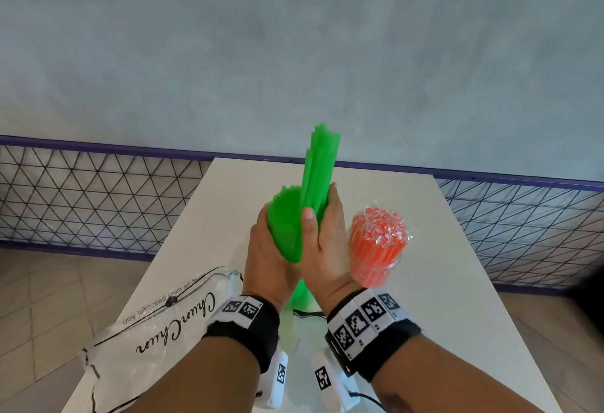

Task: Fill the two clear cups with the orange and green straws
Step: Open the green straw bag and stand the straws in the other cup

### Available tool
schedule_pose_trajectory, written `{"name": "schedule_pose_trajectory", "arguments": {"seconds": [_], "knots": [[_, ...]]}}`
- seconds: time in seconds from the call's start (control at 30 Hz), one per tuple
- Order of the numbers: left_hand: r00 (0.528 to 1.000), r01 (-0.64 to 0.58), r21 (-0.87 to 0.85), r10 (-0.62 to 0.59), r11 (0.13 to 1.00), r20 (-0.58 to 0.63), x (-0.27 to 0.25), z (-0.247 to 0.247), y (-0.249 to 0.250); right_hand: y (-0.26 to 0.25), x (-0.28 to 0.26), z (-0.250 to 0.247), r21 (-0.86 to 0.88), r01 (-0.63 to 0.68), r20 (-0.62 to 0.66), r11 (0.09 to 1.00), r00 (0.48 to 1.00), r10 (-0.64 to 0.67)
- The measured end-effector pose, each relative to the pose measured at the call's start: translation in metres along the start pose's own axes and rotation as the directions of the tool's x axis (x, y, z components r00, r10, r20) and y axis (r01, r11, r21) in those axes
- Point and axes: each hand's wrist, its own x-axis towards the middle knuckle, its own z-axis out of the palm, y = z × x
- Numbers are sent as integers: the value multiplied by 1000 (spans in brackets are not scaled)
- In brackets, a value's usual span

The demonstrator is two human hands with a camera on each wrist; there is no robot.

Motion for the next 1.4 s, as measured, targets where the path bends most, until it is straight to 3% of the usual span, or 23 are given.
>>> {"name": "schedule_pose_trajectory", "arguments": {"seconds": [0.17,0.37,0.43,0.6,0.83,1.0,1.23,1.4], "knots": [[999,6,149,0,989,-39,5,0,-21,-1,0,3,154,-68,-102,986,991,85],[997,41,169,-28,985,-78,1,-7,-21,0,20,-22,-22,-157,134,987,978,159],[997,46,198,-32,979,-73,0,-8,-20,-4,28,-33,-59,-159,149,985,975,167],[999,30,173,-22,985,-48,-2,-6,-16,-11,39,-44,5,-185,100,983,978,184],[1000,14,131,-11,991,-23,-2,-7,-16,-18,38,-47,300,-162,-57,940,981,187],[999,39,146,-35,988,-30,-4,-4,-16,-13,25,-38,321,-130,-196,938,960,200],[999,35,182,-28,983,-42,-2,-3,-21,-6,25,-21,228,-162,-284,960,932,225],[1000,19,155,-19,988,-3,-4,-5,-19,-11,28,-29,442,-154,-314,884,896,313]]}}
